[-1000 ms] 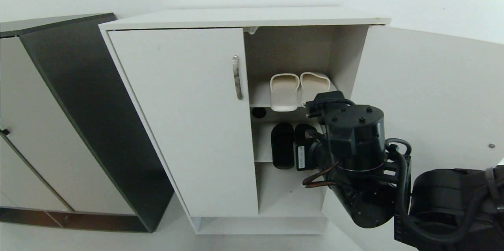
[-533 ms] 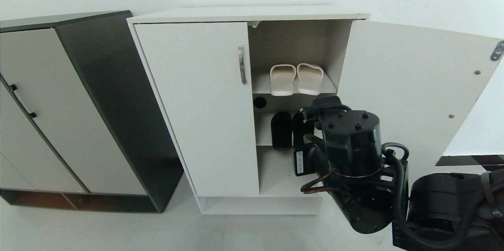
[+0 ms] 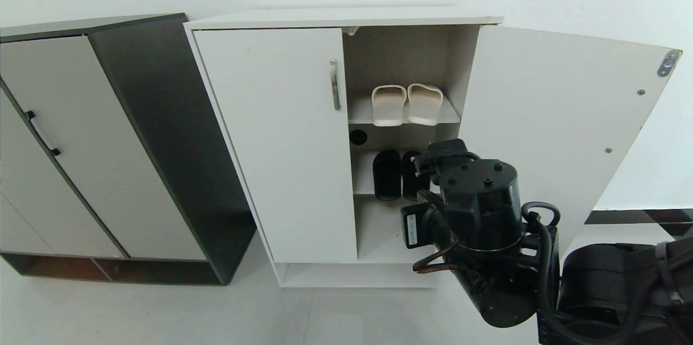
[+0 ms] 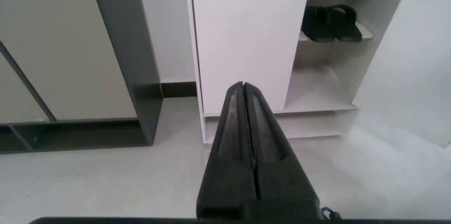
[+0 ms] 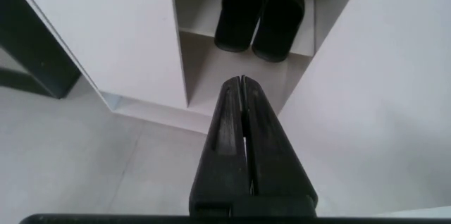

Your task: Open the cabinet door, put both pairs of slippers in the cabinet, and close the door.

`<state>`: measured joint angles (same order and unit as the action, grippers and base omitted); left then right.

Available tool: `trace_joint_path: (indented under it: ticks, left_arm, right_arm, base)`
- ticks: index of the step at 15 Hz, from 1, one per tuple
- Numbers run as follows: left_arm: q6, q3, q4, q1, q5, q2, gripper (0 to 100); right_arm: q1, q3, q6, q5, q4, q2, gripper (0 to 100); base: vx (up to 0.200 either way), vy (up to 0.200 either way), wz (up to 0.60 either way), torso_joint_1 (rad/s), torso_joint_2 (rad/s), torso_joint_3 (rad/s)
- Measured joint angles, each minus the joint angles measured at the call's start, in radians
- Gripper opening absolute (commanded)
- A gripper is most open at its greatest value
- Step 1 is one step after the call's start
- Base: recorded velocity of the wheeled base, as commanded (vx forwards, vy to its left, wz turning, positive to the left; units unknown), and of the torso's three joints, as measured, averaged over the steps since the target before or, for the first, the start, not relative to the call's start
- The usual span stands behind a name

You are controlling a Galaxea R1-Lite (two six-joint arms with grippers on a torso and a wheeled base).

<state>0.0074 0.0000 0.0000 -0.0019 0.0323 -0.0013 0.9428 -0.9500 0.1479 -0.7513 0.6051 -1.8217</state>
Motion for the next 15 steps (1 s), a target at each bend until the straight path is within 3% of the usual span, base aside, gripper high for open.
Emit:
trace_joint_path:
  ticks: [15]
  left_arm:
    - [-0.001, 0.0, 0.0, 0.0, 0.0, 0.0, 0]
  right_arm:
    - [-0.004, 0.013, -0.01, 0.0, 0.0, -0.012, 0]
  base:
    - [0.0, 0.0, 0.0, 0.0, -0.02, -0.023]
